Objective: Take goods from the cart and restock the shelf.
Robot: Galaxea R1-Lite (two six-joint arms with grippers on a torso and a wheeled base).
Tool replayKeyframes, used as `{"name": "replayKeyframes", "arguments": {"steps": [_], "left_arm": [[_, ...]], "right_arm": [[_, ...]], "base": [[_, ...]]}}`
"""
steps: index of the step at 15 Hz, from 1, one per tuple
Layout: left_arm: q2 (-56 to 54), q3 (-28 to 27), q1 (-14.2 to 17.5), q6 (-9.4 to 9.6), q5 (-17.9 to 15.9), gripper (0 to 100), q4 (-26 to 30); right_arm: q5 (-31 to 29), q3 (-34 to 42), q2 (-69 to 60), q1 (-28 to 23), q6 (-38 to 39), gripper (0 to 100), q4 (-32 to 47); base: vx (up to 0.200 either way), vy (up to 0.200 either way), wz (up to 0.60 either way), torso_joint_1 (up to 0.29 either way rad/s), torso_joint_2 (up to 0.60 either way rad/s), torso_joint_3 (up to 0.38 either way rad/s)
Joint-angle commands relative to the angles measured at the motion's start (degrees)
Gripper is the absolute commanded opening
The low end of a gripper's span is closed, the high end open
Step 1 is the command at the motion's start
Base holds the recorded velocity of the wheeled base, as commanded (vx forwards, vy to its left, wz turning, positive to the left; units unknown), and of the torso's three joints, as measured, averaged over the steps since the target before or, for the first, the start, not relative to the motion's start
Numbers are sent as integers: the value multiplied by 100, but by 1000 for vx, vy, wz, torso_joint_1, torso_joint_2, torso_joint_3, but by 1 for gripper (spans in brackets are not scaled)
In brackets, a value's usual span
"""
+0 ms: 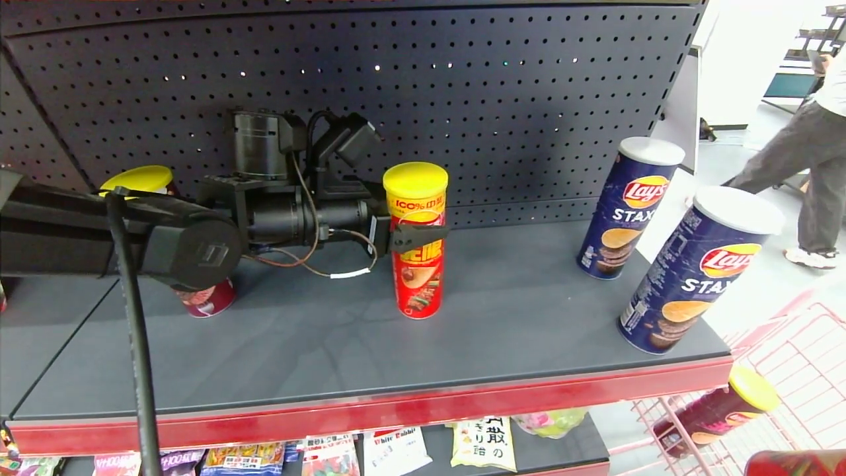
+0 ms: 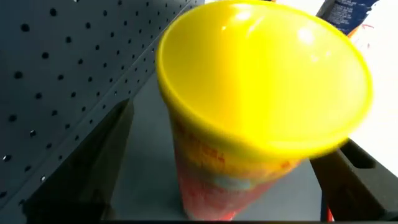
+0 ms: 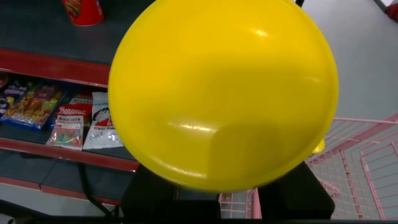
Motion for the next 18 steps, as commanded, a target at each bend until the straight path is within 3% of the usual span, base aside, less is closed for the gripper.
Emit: {"name": "replayKeyframes", "arguments": {"steps": [1, 2, 9, 12, 18], "left_arm": [[60, -28, -13, 3, -5, 100, 1], [51, -20, -66, 3, -14, 0, 19], [-46, 60, -119, -5, -5, 0, 19], [-556, 534, -145, 3, -93, 0, 28], [-1417, 1765, -541, -14, -58, 0, -34]], "right_arm": [[-5, 0, -2, 2, 33, 0, -7], [-14, 0, -2, 2, 51, 0, -7], [-14, -9, -20, 2, 60, 0, -16], [-14, -9, -20, 2, 60, 0, -34], [12, -26, -2, 2, 60, 0, -34]], "base": [[0, 0, 0, 0, 0, 0], [0, 0, 0, 0, 0, 0], [0, 0, 0, 0, 0, 0], [0, 0, 0, 0, 0, 0], [0, 0, 0, 0, 0, 0]]}}
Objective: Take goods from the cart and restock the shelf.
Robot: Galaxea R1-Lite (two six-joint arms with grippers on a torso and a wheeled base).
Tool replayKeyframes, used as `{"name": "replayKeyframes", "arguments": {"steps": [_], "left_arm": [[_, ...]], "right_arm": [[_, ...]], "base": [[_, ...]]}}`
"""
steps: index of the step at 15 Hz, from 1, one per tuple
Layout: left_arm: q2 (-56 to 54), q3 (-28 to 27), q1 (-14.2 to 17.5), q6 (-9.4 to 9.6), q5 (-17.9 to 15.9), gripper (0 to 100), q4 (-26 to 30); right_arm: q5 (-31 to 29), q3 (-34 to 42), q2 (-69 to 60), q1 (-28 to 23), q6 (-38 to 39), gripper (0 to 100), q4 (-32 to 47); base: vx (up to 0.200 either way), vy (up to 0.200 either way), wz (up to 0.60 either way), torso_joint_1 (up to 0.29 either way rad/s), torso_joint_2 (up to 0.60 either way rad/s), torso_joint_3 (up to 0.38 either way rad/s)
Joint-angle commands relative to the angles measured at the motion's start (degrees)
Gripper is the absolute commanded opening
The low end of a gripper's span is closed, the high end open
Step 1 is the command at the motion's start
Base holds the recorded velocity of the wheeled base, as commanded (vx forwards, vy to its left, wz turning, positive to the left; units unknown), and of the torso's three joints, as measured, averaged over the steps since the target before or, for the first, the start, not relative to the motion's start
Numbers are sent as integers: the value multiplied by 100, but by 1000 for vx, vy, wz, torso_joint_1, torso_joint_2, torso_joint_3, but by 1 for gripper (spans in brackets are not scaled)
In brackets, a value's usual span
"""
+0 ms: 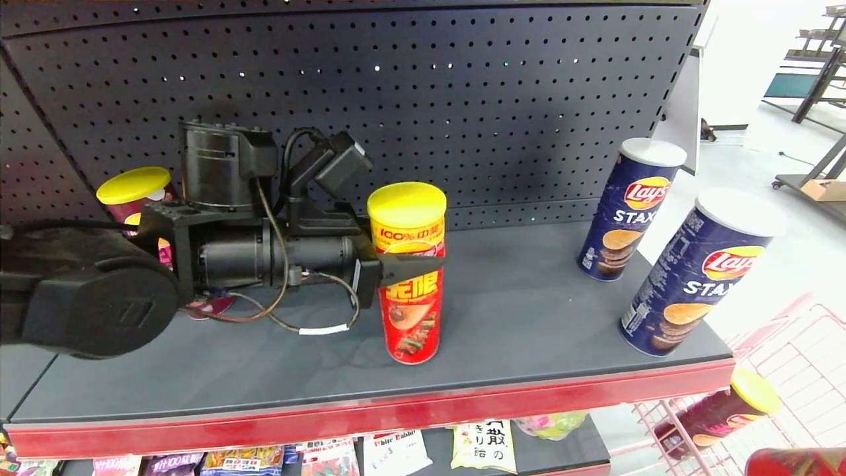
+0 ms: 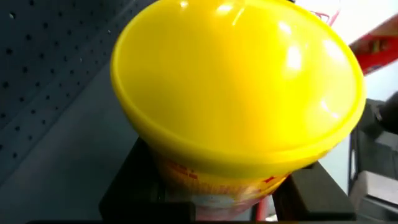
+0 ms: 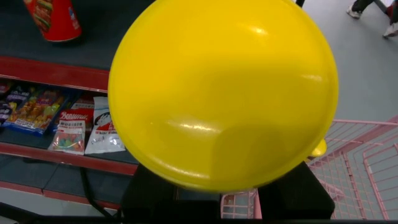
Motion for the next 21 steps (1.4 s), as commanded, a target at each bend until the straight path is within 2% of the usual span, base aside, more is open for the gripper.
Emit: {"name": "replayKeyframes", "arguments": {"steps": [1, 9, 13, 14, 17, 21], "left_arm": [[-358, 481, -77, 10, 37, 0, -28], [-463, 744, -121, -25, 28, 0, -133], [-437, 779, -130, 37, 28, 0, -151], [-445, 797, -130, 45, 28, 100, -151], [-560, 841, -130, 19, 54, 100, -142], [-1052, 1324, -130, 10, 168, 100, -116]], "right_arm": [[10, -16, 34, 11, -1, 0, 2], [1, -60, 7, 11, -1, 0, 11], [10, -68, 7, 2, -1, 0, 11], [10, -68, 7, 11, -1, 0, 11], [98, -200, 201, 20, -10, 0, 19], [819, -974, 1282, 11, -36, 0, 37]], "base": [[0, 0, 0, 0, 0, 0], [0, 0, 0, 0, 0, 0], [0, 0, 0, 0, 0, 0], [0, 0, 0, 0, 0, 0], [0, 0, 0, 0, 0, 0], [0, 0, 0, 0, 0, 0]]}}
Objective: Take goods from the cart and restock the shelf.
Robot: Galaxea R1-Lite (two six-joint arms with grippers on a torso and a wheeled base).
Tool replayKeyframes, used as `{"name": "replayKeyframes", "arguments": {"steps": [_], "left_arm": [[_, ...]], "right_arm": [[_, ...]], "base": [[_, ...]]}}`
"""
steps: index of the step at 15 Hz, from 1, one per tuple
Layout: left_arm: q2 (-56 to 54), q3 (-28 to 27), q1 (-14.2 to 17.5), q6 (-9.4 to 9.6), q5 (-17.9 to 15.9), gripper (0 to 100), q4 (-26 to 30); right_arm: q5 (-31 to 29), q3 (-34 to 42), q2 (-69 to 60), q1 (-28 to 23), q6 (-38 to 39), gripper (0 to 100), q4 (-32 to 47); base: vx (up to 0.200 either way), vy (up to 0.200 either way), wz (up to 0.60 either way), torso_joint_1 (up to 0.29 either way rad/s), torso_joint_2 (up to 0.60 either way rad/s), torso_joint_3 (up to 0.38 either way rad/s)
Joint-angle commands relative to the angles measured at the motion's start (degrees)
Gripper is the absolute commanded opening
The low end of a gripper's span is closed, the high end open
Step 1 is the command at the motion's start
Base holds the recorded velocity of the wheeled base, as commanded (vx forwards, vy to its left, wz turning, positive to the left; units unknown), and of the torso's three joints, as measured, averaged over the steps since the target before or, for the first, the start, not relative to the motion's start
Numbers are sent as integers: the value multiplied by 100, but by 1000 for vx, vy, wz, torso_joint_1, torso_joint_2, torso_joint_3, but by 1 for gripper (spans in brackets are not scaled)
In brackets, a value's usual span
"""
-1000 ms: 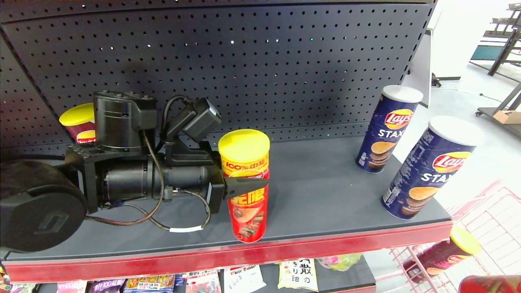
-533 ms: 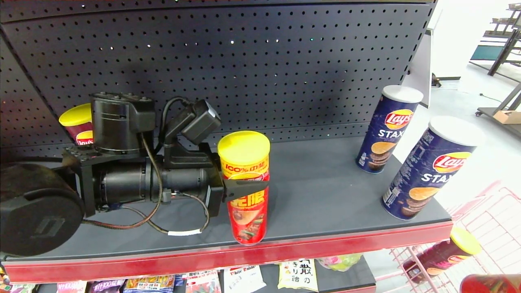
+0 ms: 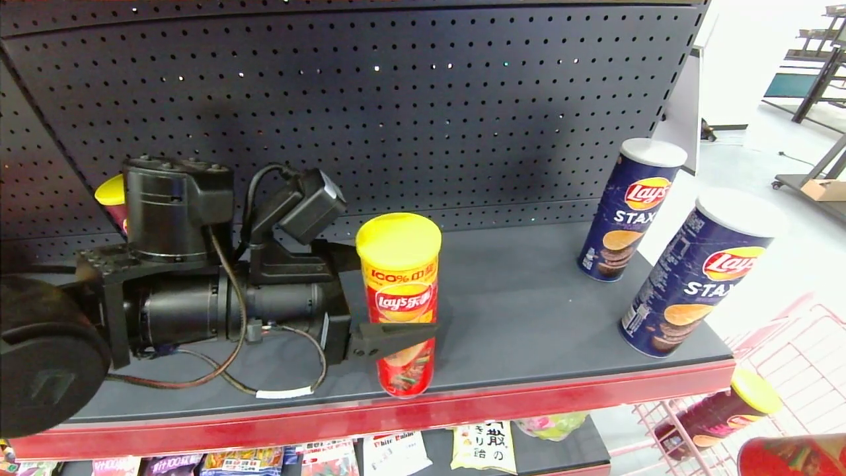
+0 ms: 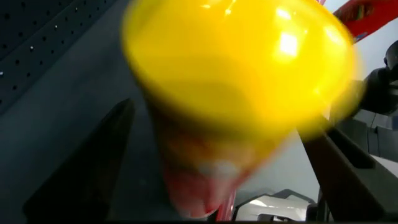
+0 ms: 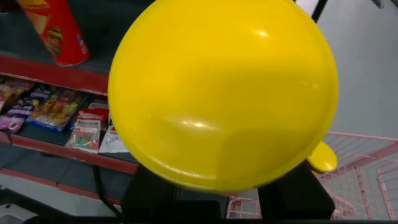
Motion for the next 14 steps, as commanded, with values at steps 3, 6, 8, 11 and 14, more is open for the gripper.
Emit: {"name": "replayKeyframes", "arguments": {"steps": [3, 6, 8, 11, 14], "left_arm": [[-1038, 937, -1, -197, 362, 100, 27], [-1767, 1675, -1, -487, 669, 100, 27], [-2048, 1947, 8, -487, 775, 100, 27], [-2611, 2202, 8, -654, 1117, 100, 194], [-2822, 2211, 8, -645, 1241, 100, 414]], "right_arm": [[1069, -1134, 1737, 18, -204, 0, -12], [1253, -1635, 2563, 633, -415, 0, -21], [1157, -1837, 2906, 1195, -406, 0, -30], [744, -2321, 3838, 2153, -380, 0, -153], [568, -2418, 4559, 2303, -362, 0, -1049]], "base": [[0, 0, 0, 0, 0, 0], [0, 0, 0, 0, 0, 0], [0, 0, 0, 0, 0, 0], [0, 0, 0, 0, 0, 0], [0, 0, 0, 0, 0, 0]]}}
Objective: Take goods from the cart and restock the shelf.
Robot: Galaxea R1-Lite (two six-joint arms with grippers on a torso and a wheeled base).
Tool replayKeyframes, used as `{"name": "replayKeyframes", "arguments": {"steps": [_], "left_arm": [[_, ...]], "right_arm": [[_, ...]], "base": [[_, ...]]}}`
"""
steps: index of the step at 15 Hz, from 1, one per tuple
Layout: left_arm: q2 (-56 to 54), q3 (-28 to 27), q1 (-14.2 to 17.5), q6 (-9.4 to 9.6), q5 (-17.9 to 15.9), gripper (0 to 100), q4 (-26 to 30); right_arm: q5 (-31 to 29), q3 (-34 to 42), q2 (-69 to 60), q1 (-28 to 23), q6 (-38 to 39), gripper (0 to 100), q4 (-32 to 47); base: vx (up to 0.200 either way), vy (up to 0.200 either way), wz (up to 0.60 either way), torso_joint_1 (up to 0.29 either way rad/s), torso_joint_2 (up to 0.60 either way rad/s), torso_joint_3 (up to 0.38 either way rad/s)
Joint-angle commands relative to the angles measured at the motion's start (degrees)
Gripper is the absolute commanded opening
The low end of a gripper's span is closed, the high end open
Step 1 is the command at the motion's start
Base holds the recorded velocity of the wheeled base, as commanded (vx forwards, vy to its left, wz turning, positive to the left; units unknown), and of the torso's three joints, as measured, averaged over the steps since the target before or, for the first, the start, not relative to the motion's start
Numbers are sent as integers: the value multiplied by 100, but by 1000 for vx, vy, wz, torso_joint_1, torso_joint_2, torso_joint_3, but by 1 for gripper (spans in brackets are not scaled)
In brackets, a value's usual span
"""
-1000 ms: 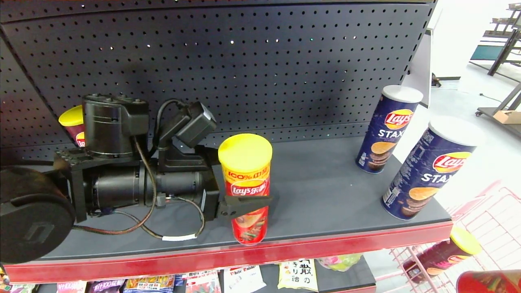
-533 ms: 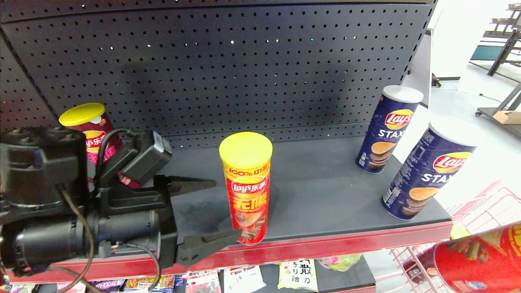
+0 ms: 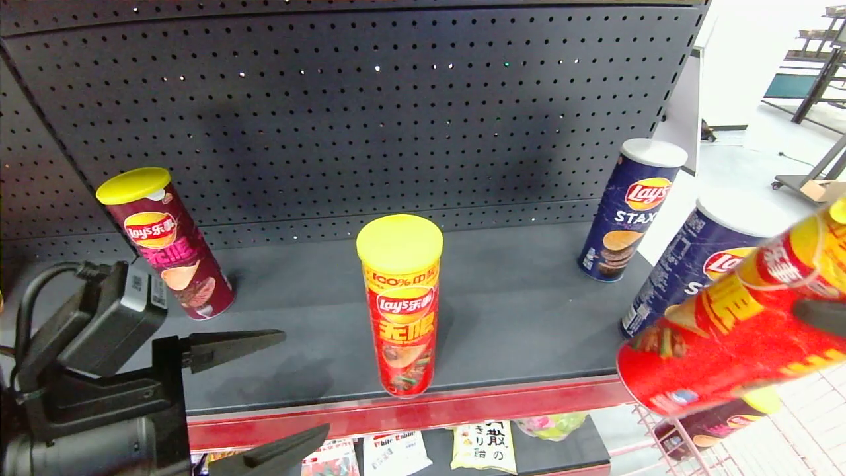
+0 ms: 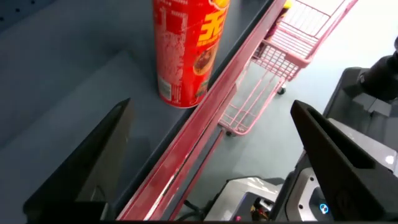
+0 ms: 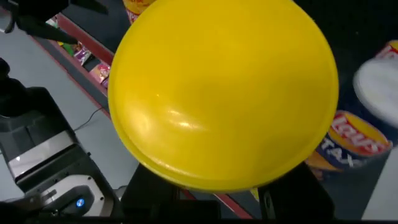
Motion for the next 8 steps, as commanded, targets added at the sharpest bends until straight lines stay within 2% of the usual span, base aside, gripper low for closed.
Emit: {"name": "replayKeyframes", "arguments": {"steps": [1, 2, 8], "left_arm": [[-276, 63, -1, 4, 47, 100, 12], [-311, 116, -1, 4, 109, 100, 3], [-426, 177, -1, 4, 153, 100, 12]], "right_arm": [[-131, -147, 1002, 244, 14, 0, -682], [-174, -261, 1283, 323, 14, 0, -911], [-667, -1131, 2267, 1141, 243, 0, -954]], "base": [[0, 0, 0, 0, 0, 0], [0, 0, 0, 0, 0, 0], [0, 0, 0, 0, 0, 0]]}}
